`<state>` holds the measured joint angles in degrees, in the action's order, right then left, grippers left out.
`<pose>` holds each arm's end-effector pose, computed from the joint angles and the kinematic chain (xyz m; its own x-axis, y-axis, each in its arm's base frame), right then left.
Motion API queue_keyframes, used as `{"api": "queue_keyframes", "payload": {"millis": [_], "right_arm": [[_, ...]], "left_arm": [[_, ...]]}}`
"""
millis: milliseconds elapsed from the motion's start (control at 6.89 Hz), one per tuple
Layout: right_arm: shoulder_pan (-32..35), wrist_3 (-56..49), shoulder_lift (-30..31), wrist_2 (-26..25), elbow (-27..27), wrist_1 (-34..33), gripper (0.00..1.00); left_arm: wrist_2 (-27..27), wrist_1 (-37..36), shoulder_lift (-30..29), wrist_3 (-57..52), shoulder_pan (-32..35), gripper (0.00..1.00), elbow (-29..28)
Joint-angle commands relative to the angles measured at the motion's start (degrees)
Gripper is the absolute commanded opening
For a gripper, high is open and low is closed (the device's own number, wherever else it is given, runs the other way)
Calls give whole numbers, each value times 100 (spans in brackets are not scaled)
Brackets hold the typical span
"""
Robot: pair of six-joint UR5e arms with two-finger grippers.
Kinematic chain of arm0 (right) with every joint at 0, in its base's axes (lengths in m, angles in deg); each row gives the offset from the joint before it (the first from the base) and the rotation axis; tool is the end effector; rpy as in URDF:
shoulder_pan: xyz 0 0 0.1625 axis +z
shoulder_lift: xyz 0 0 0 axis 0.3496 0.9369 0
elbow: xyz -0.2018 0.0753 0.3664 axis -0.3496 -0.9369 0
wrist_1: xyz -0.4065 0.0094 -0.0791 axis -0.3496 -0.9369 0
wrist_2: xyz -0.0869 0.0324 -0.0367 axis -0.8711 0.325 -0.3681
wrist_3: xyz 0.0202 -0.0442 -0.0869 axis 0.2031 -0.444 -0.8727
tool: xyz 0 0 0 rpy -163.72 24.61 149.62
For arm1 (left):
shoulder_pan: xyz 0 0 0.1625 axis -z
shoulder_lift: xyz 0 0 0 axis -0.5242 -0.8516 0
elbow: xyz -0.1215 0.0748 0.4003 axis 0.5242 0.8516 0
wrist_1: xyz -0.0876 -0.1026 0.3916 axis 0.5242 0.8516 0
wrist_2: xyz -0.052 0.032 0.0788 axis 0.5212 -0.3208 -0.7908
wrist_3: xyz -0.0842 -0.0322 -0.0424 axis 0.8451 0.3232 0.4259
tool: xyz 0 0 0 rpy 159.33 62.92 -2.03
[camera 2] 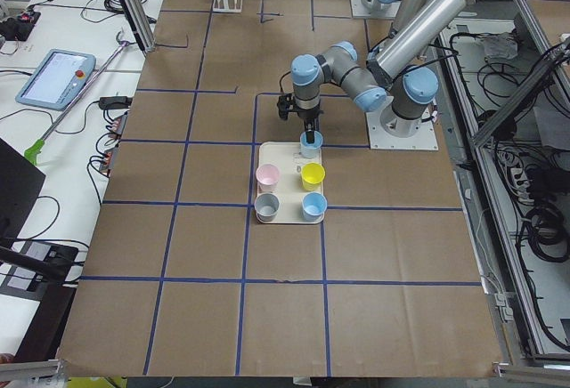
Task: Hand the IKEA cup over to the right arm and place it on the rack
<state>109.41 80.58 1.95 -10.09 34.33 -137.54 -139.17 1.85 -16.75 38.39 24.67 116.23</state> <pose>0.1398 -0.5961 0.3516 -0.9876 -0.1556 -0.0228 0.0052 0.1126 -0.9936 0.0997 -0.3736 0.2245 -0.9999 -0.0104 -0.0069 -0.0114 0.9884 0.1514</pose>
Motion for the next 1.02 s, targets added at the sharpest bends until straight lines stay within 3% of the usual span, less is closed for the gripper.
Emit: {"api": "queue_keyframes", "payload": {"millis": [0, 145, 290, 726, 871], "right_arm": [[105, 873, 336, 1, 302, 146, 100], [192, 1339, 389, 10, 320, 146, 100], [367, 2040, 407, 10, 338, 146, 100], [544, 3695, 486, 115, 540, 146, 100], [614, 4369, 486, 568, 558, 146, 100]], "left_arm": [[-291, 24, 22, 33, -3, 43, -17], [-292, 68, 22, 77, -3, 14, -26], [-292, 77, 30, 78, -3, 0, -52], [-300, 182, 39, 87, 5, 0, -428], [-292, 679, 57, 87, 14, 0, -944]]}}
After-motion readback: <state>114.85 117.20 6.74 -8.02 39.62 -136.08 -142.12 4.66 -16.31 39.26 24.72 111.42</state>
